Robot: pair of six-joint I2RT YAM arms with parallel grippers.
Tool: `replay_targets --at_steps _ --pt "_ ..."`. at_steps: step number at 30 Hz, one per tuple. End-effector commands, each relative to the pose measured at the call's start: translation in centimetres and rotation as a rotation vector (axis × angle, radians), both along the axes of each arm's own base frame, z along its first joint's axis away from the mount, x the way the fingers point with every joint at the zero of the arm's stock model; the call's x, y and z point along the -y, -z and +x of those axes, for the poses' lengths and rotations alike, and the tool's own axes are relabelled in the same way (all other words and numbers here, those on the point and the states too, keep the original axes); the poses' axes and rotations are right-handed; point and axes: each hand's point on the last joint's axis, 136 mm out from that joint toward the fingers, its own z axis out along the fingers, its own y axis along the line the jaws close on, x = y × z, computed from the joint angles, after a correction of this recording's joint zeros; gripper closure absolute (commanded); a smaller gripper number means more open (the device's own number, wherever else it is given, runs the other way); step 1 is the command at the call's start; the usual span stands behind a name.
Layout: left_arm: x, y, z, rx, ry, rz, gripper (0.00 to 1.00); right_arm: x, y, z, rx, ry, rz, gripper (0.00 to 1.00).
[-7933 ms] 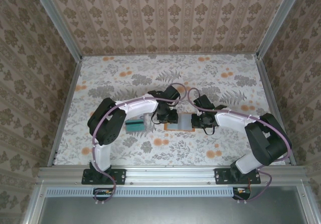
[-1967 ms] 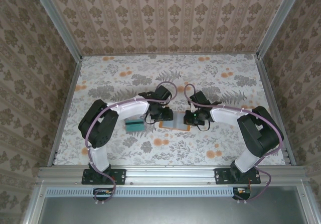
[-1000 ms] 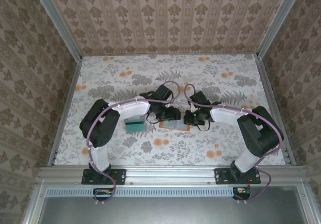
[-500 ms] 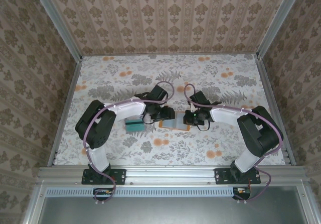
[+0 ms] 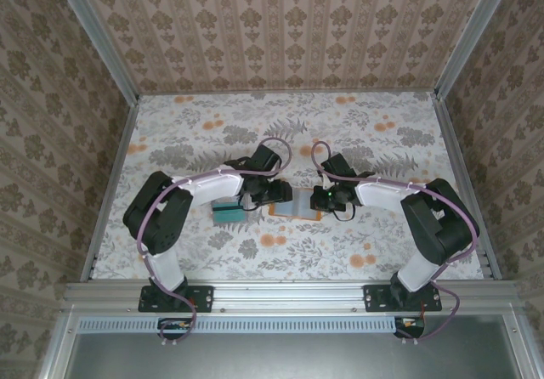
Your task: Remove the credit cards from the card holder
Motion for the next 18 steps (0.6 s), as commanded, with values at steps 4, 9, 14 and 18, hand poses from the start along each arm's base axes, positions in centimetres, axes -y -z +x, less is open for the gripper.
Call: replay_targets --at_steps 4,9,14,18 --pt "0.7 0.0 -0.2 -0.019 0.015 -0.028 0.43 2.0 3.0 -2.1 -0.109 0.01 -0.101 0.9" --pt "0.9 0.8 -0.6 -0.049 0.025 -0.016 0.43 2.0 2.9 -2.1 -0.109 0.008 -0.1 0.9" --pt "1.8 0.8 -0.9 -0.061 0.059 -0.028 0.43 2.0 2.9 -2.2 -0.109 0.008 -0.102 0.9" --pt "2.7 0.3 -1.1 -0.051 0.092 -0.054 0.43 2.0 2.9 -2.1 -0.108 0.009 -0.102 0.9"
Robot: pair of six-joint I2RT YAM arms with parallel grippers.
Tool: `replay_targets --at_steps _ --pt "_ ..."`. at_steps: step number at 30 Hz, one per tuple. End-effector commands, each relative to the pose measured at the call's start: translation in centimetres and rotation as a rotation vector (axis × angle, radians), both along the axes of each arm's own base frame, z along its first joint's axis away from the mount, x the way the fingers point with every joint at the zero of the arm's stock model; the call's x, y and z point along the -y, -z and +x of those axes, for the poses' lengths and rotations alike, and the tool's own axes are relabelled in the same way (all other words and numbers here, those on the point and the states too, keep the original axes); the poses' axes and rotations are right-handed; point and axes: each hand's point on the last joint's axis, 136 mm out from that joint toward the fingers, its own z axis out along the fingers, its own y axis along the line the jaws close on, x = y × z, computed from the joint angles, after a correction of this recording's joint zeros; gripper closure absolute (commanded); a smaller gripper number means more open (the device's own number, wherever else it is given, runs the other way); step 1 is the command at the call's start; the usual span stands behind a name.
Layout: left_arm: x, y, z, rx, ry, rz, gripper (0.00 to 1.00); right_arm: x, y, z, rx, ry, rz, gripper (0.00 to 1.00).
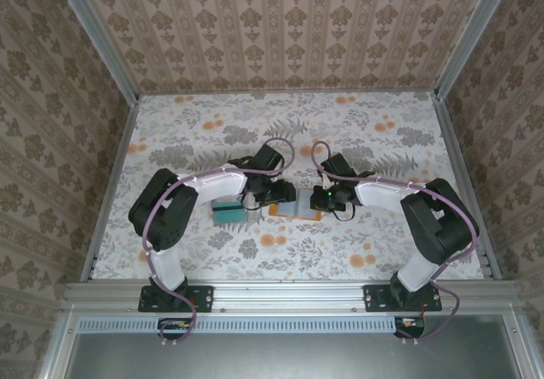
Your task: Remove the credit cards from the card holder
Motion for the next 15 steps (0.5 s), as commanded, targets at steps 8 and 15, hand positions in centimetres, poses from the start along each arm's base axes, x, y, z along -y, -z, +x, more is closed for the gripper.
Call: replay_targets --at_steps 8,15 --pt "2.5 -1.7 -0.8 0.018 0.096 -0.087 0.35 2.1 3.1 -2.3 -0.112 0.013 -0.103 0.9" --pt "3.2 -2.1 -0.9 0.017 0.119 -0.114 0.31 2.1 3.1 -2.3 -0.111 0.014 -0.102 0.9"
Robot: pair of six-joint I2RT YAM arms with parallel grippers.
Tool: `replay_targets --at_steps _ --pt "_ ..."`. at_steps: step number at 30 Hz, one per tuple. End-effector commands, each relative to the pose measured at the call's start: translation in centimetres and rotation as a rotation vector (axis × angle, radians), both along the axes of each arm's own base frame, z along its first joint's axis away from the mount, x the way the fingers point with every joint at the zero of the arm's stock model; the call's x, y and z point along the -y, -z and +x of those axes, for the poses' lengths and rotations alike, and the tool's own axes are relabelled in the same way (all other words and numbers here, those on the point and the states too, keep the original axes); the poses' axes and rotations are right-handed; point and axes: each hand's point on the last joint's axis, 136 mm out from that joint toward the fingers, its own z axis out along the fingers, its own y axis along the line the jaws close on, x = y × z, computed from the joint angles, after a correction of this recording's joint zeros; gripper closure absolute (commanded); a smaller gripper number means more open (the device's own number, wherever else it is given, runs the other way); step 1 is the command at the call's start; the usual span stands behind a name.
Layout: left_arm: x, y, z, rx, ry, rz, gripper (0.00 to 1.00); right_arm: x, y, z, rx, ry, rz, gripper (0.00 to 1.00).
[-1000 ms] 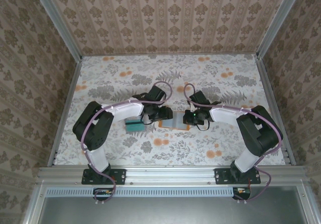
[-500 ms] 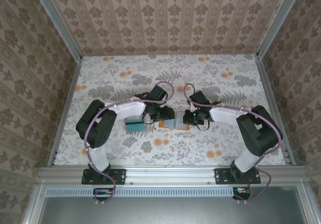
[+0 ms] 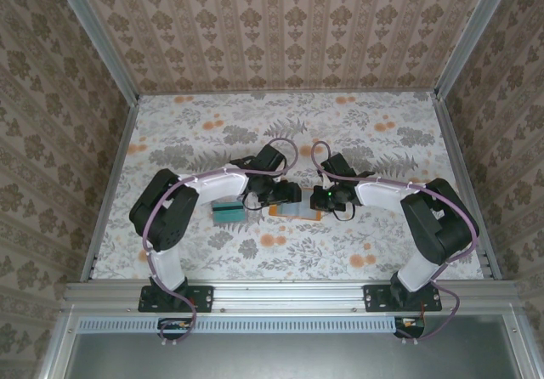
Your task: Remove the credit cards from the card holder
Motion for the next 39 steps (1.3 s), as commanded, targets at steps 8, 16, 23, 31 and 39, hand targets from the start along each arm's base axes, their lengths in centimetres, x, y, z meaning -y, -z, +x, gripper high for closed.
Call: replay_targets --at_steps 8,16,23,31,39 --pt "2.9 -2.5 -0.4 0.035 0.094 -0.109 0.29 2.0 2.9 -2.1 -0.105 0.013 -0.101 0.9" --pt "3.7 -3.7 -0.4 0.056 0.118 -0.131 0.3 2.3 1.2 -1.2 -0.054 0.033 -0.088 0.9" --pt "5.4 -4.4 -0.6 0.06 0.171 -0.155 0.32 5.0 -2.7 0.1 0.052 0.138 -0.064 0.87" --pt "6.3 -4.2 -1.0 0.053 0.198 -0.147 0.34 6.7 -3.5 -0.5 0.064 0.181 -0.045 0.85" --pt "2.7 -3.9 0.1 0.077 0.092 -0.097 0.42 4.9 -4.2 0.5 0.063 0.178 0.043 0.83"
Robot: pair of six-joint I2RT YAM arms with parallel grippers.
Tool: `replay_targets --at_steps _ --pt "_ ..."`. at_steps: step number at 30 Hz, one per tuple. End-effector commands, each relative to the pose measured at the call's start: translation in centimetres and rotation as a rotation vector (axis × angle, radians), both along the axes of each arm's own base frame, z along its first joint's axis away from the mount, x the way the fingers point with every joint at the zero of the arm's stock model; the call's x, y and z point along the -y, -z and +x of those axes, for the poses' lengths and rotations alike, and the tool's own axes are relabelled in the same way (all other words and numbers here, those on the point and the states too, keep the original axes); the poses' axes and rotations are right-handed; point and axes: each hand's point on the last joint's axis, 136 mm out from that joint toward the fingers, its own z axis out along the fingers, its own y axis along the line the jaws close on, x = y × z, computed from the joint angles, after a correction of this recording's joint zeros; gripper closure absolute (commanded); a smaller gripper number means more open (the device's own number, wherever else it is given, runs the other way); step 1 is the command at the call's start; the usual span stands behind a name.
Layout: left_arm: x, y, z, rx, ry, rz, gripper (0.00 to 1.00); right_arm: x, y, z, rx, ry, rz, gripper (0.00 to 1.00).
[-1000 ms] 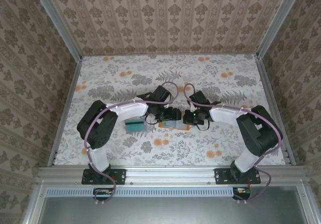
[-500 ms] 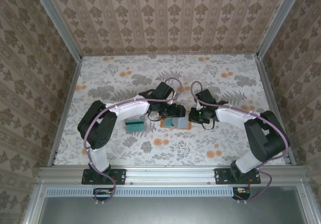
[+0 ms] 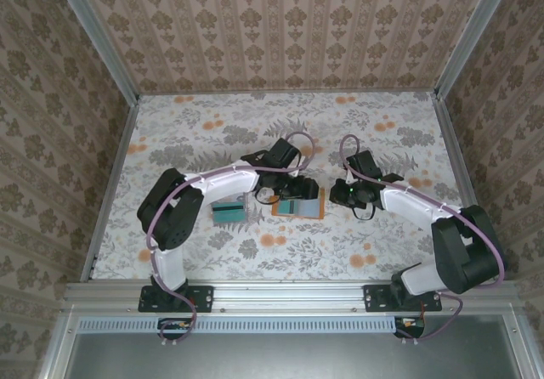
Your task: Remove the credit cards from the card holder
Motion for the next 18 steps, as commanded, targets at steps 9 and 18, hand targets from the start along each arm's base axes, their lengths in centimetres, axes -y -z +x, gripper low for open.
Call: replay_targets --at_steps 9,18 --pt "-6.7 2.4 1.9 -0.019 -0.155 0.116 0.59 -5.6 -1.2 1.1 -0.014 -0.085 0.146 0.82" --pt "-7.7 4.7 1.6 -0.064 -0.178 0.151 0.61 -7.7 -0.2 1.8 -0.062 -0.086 0.187 0.81"
